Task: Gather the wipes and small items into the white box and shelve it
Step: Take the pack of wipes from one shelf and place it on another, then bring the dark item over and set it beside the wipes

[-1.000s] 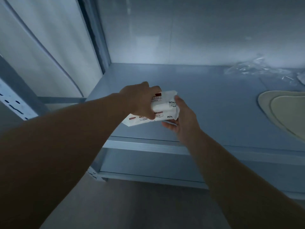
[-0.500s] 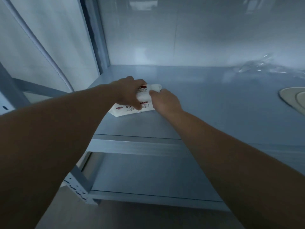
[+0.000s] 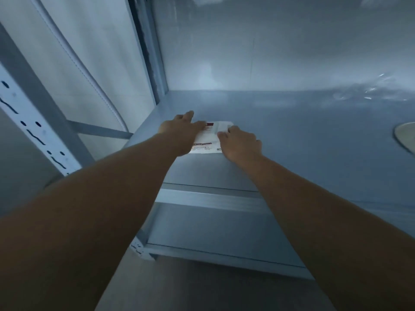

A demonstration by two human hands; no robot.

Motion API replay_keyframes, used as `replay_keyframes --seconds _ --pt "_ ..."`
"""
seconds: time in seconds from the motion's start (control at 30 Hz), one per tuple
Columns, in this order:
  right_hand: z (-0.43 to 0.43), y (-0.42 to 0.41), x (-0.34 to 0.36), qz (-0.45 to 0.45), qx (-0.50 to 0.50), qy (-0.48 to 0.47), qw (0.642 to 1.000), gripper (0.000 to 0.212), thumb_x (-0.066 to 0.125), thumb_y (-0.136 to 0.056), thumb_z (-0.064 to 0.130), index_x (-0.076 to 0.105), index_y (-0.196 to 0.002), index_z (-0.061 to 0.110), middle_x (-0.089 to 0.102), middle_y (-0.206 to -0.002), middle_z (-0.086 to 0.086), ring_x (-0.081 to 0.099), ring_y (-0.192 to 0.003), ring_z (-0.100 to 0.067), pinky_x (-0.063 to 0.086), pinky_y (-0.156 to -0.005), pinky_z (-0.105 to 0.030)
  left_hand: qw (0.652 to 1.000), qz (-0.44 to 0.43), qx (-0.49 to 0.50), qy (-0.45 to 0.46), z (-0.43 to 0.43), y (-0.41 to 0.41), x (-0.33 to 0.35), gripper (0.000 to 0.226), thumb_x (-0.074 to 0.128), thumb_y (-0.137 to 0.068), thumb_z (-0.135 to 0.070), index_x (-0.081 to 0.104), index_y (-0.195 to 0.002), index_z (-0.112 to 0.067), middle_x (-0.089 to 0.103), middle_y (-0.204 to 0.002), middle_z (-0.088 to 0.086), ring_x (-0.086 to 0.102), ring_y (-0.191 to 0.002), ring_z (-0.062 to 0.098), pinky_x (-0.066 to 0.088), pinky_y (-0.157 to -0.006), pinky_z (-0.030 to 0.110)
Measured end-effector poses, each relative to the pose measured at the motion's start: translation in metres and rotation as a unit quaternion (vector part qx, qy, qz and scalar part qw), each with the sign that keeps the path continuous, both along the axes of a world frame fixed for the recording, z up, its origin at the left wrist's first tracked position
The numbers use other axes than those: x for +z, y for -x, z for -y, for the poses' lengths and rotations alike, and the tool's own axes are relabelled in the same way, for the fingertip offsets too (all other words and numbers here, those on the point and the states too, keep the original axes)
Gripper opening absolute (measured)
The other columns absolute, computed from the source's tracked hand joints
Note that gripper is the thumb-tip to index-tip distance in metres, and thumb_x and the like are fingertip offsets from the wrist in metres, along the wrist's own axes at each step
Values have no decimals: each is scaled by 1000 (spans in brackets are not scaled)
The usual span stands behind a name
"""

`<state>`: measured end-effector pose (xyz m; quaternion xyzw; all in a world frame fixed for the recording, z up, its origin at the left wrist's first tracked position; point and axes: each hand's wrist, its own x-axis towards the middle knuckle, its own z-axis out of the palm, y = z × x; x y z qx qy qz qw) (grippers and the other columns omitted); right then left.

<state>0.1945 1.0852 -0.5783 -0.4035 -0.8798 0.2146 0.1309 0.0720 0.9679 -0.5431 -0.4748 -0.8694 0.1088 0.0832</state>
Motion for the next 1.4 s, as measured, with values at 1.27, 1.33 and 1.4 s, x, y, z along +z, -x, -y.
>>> replay_keyframes --seconds 1.27,1.33,1.4 --pt "346 -109 367 3 433 -18 901 27 57 -91 22 64 -116 17 67 -108 -8 62 -103 -29 50 -89 -38 892 194 408 35 403 -202 345 51 36 -99 -56 54 -137 -29 56 -139 2 56 -122 26 51 -93 47" --pt "374 -103 377 -6 452 -22 892 23 57 -93 22 66 -113 16 68 -103 -7 63 -97 -28 52 -84 -36 888 177 421 46 438 -204 355 51 33 -101 -54 50 -141 -29 54 -142 1 54 -126 25 50 -93 43" --pt "402 -95 386 -13 470 -29 882 21 57 -94 21 67 -112 15 69 -101 -6 64 -91 -26 51 -78 -34 886 165 429 62 472 -202 363 47 34 -103 -49 51 -141 -28 52 -143 0 52 -128 25 48 -91 43"
